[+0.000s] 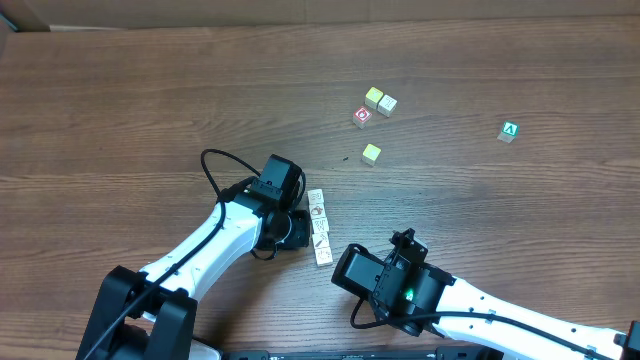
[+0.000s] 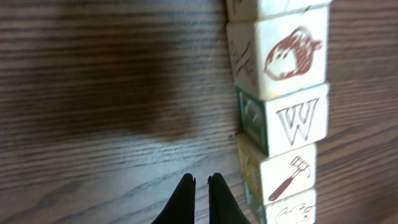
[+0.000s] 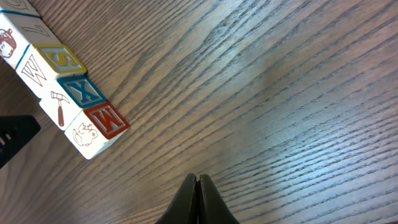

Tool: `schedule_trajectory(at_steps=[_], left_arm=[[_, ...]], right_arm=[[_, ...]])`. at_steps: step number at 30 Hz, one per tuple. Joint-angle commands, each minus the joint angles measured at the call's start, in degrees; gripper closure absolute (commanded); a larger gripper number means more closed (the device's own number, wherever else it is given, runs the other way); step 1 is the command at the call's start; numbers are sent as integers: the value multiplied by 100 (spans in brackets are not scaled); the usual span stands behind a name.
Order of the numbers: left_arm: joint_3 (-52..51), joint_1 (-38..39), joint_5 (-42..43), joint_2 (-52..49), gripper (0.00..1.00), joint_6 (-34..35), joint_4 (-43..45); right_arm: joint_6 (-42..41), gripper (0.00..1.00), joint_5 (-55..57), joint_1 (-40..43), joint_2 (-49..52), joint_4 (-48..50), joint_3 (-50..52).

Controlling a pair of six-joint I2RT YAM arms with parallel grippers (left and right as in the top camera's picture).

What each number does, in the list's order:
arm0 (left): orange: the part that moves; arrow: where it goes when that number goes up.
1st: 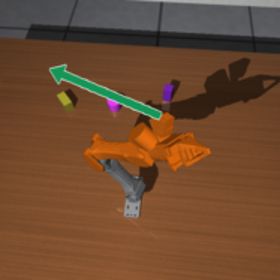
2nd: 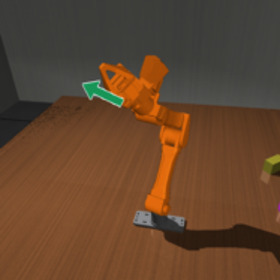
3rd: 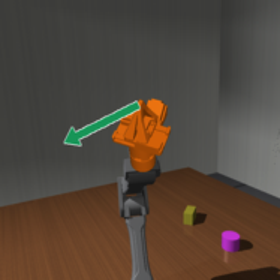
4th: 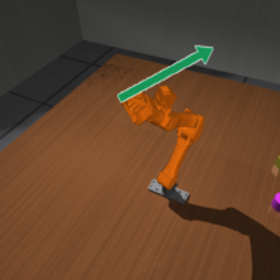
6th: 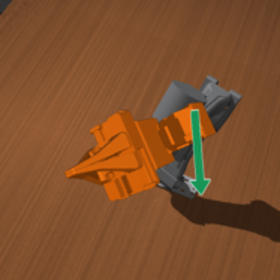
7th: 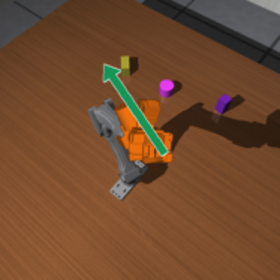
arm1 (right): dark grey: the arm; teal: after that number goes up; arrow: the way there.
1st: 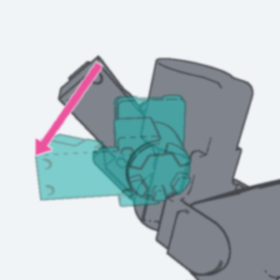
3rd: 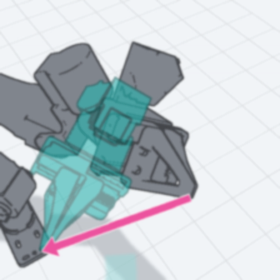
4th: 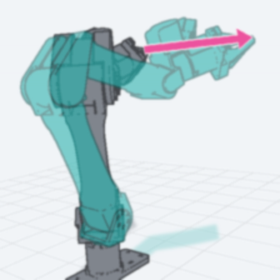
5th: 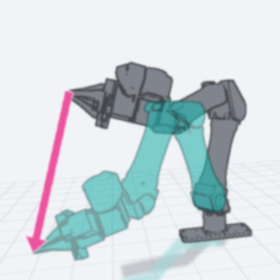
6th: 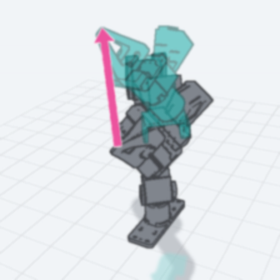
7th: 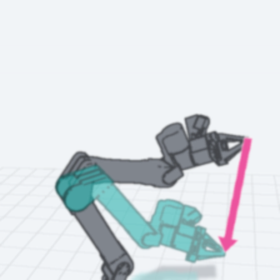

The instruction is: Flip 5 blocks

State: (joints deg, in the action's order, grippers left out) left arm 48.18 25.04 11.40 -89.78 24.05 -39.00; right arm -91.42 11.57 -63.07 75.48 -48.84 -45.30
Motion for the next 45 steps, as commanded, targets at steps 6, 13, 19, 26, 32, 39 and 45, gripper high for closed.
schedule_trajectory(at_steps=[6, 13, 19, 26, 32, 39, 45], left_arm=[[-22, 17, 181, 57, 95, 190, 63], [-22, 68, 225, 55, 96, 188, 72], [-22, 243, 216, 55, 96, 188, 133], [-22, 291, 175, 55, 96, 195, 199], [-22, 291, -68, 52, 96, 192, 155], [-24, 291, -238, -179, 96, 195, 136], [-24, 291, -238, -433, 96, 205, 203]], right_arm=[[44, 96, 98, 20, -70, 52, 28], [101, 96, 131, 20, -70, 125, 28], [232, 96, 127, 20, -70, 269, 28], [232, 96, 125, 20, -70, 291, 28], [232, 96, 127, 20, -70, 293, 28], [234, 96, 127, 20, -70, 291, 28], [232, 96, 127, 20, -70, 293, 28]])
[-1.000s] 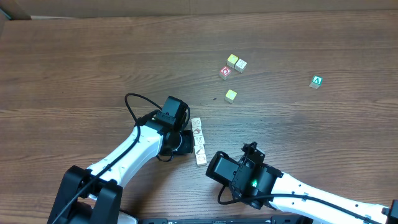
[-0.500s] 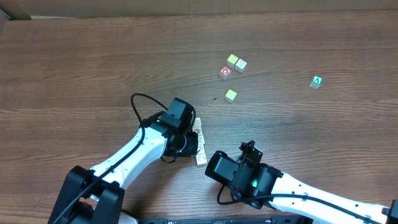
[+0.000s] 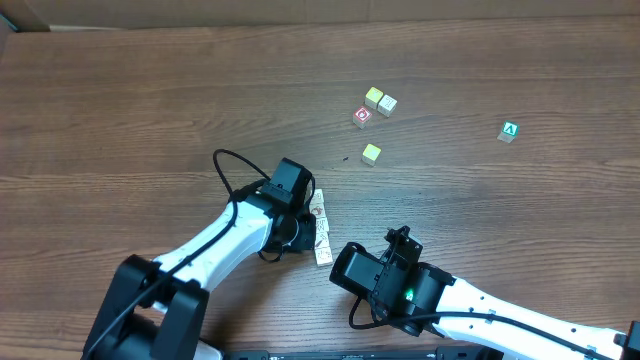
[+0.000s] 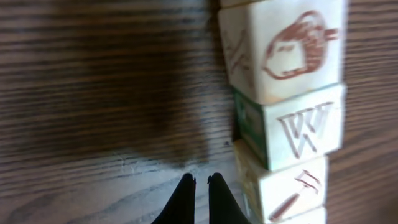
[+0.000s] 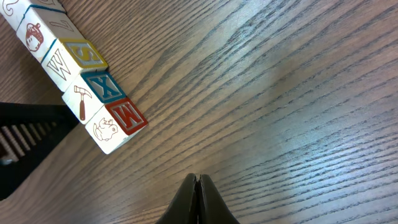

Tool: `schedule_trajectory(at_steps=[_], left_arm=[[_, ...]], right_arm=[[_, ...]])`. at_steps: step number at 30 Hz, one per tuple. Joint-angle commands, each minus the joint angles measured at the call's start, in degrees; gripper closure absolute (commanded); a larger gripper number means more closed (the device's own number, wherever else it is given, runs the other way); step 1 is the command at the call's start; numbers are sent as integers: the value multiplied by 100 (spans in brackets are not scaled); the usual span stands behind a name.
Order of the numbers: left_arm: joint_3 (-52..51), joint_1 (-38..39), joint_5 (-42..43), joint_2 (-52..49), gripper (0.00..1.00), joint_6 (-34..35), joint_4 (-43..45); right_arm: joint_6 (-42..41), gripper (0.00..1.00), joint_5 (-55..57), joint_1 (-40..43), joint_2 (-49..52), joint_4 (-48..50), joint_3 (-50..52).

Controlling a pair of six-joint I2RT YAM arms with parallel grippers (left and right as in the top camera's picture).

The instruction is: Flip 5 blocks

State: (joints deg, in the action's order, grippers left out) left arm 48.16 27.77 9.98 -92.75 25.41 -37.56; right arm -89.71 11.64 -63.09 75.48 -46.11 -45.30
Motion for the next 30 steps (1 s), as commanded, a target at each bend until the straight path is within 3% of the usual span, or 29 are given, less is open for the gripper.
schedule_trajectory(at_steps=[1, 30], left_arm=[[-22, 17, -96, -162, 96, 111, 76], [-22, 17, 236, -188, 96, 186, 466]], right_arm=[[63, 96, 120, 22, -70, 20, 28], [63, 96, 120, 22, -70, 17, 28]])
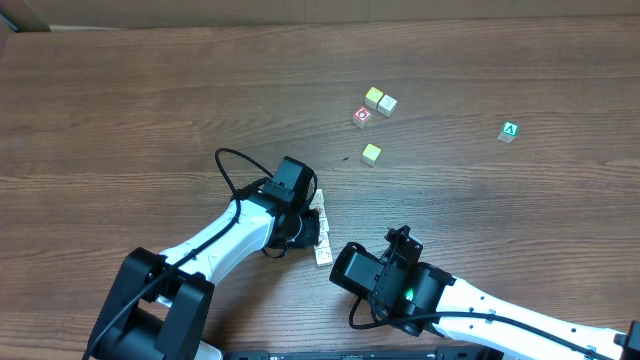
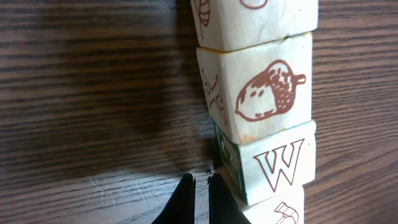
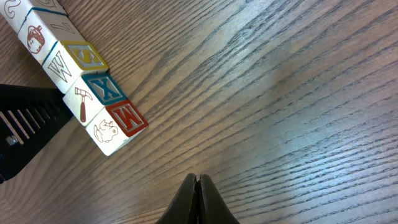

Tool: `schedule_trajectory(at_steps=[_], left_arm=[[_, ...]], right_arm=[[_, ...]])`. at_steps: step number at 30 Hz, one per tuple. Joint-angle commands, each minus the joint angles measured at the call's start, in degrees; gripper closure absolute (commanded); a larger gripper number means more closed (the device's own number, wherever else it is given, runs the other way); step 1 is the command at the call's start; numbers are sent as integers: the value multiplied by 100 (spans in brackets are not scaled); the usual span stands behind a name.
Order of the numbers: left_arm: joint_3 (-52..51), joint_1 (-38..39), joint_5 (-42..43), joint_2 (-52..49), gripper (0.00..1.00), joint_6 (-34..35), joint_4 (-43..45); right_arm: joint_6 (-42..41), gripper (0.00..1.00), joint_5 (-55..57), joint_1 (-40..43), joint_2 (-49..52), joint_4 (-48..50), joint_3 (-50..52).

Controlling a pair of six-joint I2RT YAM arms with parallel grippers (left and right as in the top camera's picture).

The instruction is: Flip 5 blocks

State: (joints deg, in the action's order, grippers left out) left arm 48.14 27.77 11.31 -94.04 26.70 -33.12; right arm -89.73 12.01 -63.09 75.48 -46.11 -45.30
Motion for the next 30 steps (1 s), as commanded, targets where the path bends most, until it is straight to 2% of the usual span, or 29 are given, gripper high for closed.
schedule_trajectory(at_steps=[1, 15, 20, 30], left_arm=[[-20, 17, 105, -59, 96, 57, 22], [-20, 17, 160, -59, 96, 55, 33], [-20, 11, -234, -59, 96, 59, -308], [-74, 0, -448, -59, 96, 153, -868]], right_arm=[[63, 96, 83, 22, -70, 17, 28], [66, 96, 81, 22, -70, 17, 28], [179, 96, 85, 22, -68, 42, 28], [1908, 96, 337, 190, 140, 800, 31]])
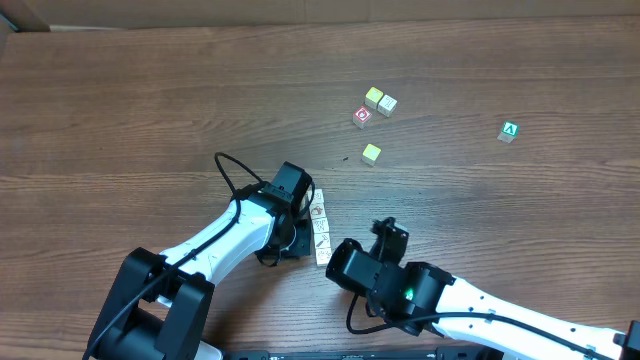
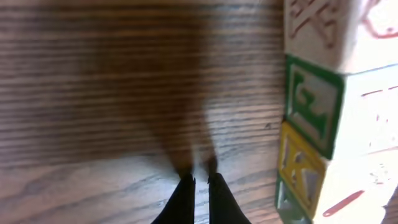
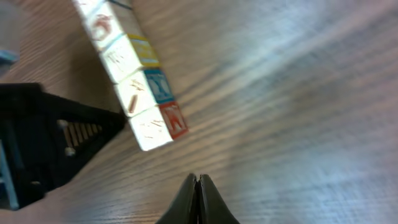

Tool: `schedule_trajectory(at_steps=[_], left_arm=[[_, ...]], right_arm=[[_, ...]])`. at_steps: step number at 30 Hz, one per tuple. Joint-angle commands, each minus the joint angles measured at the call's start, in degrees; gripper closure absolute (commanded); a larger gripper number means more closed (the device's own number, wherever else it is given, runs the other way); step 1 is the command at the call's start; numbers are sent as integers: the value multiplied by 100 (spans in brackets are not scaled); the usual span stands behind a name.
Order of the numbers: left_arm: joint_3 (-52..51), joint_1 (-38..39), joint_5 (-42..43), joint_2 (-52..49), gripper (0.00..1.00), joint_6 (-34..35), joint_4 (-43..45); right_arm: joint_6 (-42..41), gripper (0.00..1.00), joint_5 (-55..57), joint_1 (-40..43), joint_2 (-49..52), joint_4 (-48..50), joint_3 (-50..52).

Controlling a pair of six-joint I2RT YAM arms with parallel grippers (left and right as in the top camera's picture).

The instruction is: Flip 5 blocks

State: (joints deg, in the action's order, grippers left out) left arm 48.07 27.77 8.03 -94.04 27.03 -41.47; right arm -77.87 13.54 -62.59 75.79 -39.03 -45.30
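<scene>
A row of several picture blocks lies near the table's front middle. In the left wrist view its side faces show at the right edge: a green-framed one and a yellow-framed one. My left gripper is shut on nothing, low over the wood just left of the row. In the right wrist view the row runs up to the left and ends in a red-sided block. My right gripper is shut, empty and short of that end.
Loose blocks lie farther back: a pale pair, a red one, a yellow one and a green one at the right. The black left arm fills the right wrist view's left side.
My left gripper has shifted left away from the row, whose blocks now show only at its view's right edge. The right wrist has turned, so the row stands steeper and nearer in its view.
At first my left gripper was shut a little left of the row, by the W and hammer blocks. Then it was closer, and then right against the acorn and W blocks. Now it is off them again. The right gripper stayed shut by the row's near end.
</scene>
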Motion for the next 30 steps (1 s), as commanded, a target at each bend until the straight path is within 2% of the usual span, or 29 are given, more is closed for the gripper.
schedule_trajectory(at_steps=[1, 6, 9, 11, 15, 21, 30], left_arm=[[-90, 0, -120, -59, 96, 136, -33], [-275, -4, -234, -59, 96, 313, -22], [-463, -55, -229, -59, 95, 352, 52], [-533, -98, -229, -59, 95, 348, 61], [-605, -203, -227, -59, 96, 345, 50], [-619, -236, -225, -59, 96, 343, 61], [-619, -236, -225, -59, 95, 343, 66]], right_arm=[[793, 96, 184, 210, 153, 129, 31], [1449, 96, 114, 590, 372, 463, 31], [2398, 96, -229, 876, 573, 1073, 31], [2710, 96, -363, 1027, 680, 1316, 31], [2765, 96, -457, 1292, 946, 1482, 31], [3580, 96, -1088, 1513, 1399, 2070, 31], [3639, 96, -1403, 1537, 1888, 2426, 31]])
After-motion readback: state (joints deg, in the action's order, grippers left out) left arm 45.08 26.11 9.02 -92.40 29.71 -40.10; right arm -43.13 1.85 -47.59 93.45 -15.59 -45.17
